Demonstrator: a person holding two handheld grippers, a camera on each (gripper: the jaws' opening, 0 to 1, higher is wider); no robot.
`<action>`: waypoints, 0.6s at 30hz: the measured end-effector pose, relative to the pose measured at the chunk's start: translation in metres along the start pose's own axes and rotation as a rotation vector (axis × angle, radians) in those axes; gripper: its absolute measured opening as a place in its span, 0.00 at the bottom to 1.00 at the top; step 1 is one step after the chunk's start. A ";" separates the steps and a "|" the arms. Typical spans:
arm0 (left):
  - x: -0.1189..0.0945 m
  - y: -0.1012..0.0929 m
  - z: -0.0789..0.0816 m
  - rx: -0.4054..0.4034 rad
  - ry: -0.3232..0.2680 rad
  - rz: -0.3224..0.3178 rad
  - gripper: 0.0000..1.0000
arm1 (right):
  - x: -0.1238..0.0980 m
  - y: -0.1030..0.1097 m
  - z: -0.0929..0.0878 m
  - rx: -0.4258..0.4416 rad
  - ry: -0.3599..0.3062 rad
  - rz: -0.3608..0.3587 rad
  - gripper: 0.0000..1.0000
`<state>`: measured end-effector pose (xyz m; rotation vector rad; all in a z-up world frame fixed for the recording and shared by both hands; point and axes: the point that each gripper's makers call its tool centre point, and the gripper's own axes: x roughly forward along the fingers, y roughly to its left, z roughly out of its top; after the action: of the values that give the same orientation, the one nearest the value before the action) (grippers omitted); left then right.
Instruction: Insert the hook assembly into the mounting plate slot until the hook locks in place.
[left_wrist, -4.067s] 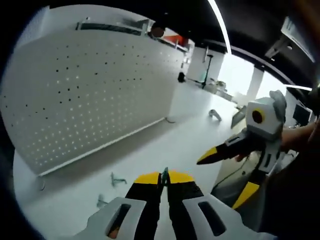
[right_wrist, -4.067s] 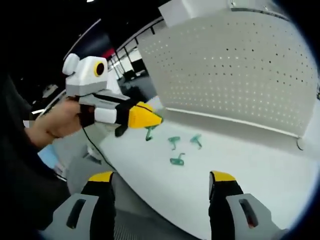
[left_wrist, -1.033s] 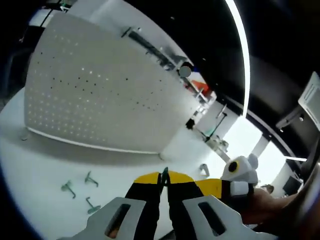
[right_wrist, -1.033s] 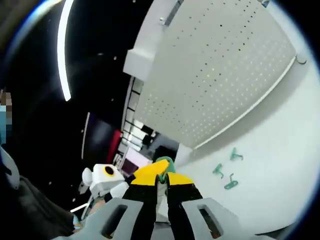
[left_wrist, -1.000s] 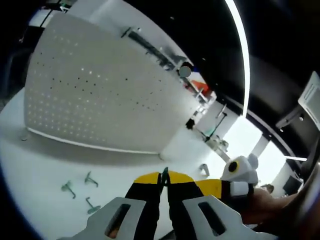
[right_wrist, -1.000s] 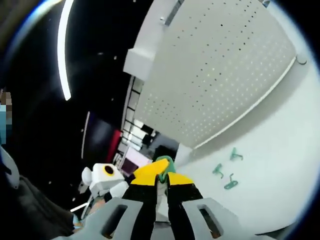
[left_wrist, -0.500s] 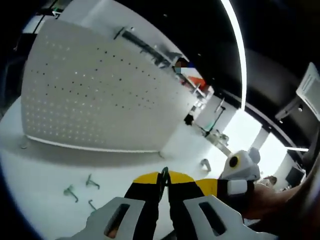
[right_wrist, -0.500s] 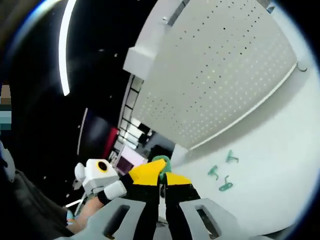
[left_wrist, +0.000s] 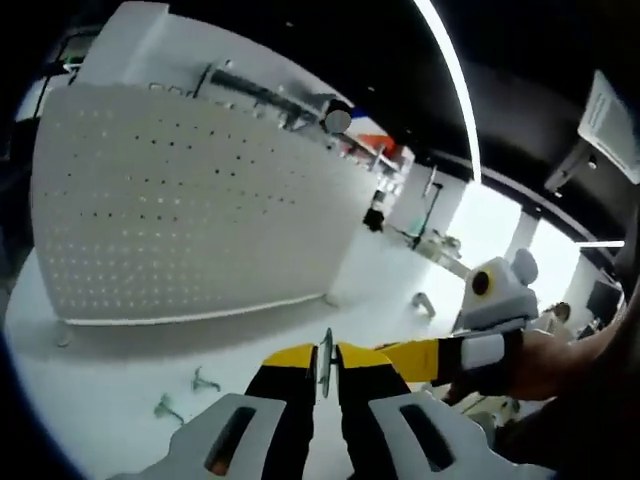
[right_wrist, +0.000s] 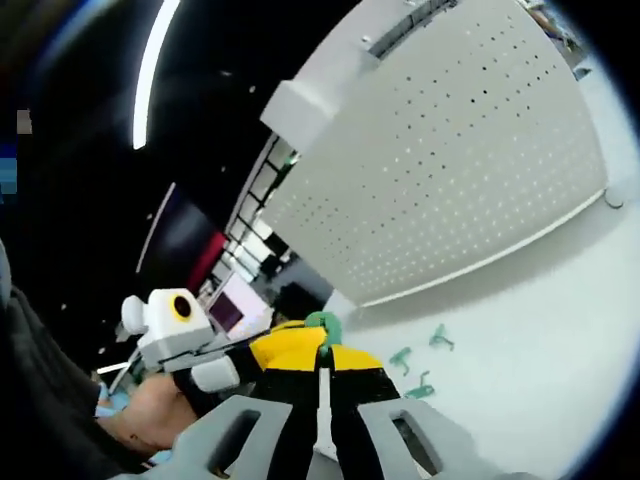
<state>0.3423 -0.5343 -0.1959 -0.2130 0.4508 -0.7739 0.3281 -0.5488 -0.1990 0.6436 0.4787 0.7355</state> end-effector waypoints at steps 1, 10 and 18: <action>0.001 -0.001 -0.001 0.010 0.004 -0.001 0.11 | 0.000 -0.001 0.000 -0.009 0.003 -0.004 0.00; 0.001 0.003 -0.005 -0.008 0.015 0.002 0.19 | -0.004 -0.009 0.003 -0.139 0.039 -0.067 0.00; -0.001 0.005 -0.015 0.021 0.054 0.005 0.20 | -0.011 -0.017 0.006 -0.351 0.082 -0.144 0.00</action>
<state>0.3381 -0.5309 -0.2102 -0.1718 0.4941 -0.7805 0.3327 -0.5690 -0.2044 0.2487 0.4519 0.6900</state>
